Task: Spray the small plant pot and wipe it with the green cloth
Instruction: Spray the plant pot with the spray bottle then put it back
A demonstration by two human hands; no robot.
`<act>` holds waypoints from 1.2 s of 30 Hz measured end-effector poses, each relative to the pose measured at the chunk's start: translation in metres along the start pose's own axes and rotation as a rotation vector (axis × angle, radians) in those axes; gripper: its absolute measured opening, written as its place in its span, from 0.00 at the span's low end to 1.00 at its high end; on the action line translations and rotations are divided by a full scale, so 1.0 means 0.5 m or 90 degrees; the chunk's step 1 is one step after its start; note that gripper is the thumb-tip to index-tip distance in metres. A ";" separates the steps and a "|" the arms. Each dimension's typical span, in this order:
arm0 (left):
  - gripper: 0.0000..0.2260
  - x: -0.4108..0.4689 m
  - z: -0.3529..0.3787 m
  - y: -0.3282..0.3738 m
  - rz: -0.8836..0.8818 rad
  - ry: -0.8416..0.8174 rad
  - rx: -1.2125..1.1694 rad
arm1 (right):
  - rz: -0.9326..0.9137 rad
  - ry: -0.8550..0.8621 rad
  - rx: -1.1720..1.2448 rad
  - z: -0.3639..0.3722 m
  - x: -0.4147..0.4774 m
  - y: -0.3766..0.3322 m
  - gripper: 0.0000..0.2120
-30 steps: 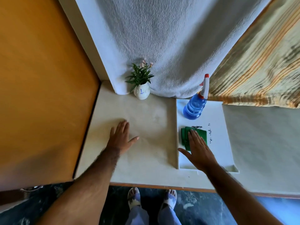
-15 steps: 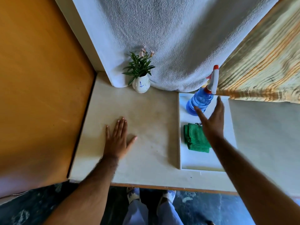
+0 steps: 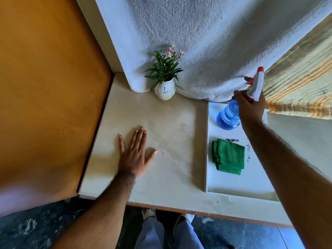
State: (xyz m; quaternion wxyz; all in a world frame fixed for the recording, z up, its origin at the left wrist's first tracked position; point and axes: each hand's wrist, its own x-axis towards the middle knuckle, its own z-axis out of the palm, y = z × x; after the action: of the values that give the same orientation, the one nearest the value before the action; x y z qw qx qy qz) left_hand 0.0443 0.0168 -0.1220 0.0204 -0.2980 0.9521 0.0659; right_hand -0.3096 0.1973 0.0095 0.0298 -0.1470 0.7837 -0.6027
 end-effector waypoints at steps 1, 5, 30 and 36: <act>0.41 -0.001 0.002 -0.001 0.002 0.008 0.001 | -0.010 0.004 -0.006 0.003 -0.001 -0.009 0.18; 0.40 0.000 0.006 -0.003 0.000 0.032 -0.003 | -0.054 -0.073 -0.019 0.026 -0.007 -0.066 0.17; 0.39 -0.001 0.021 -0.008 0.003 0.115 -0.005 | 0.144 -0.320 -0.383 0.298 -0.147 -0.078 0.09; 0.39 0.001 0.026 -0.011 0.001 0.100 -0.012 | 0.145 -0.314 -0.384 0.297 -0.151 -0.079 0.09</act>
State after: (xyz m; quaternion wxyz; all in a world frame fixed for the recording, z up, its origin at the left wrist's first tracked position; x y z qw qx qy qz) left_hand 0.0472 0.0139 -0.1353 -0.0569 -0.3019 0.9503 0.0513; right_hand -0.1968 0.0692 -0.0028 0.2391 -0.2014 0.9060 -0.2852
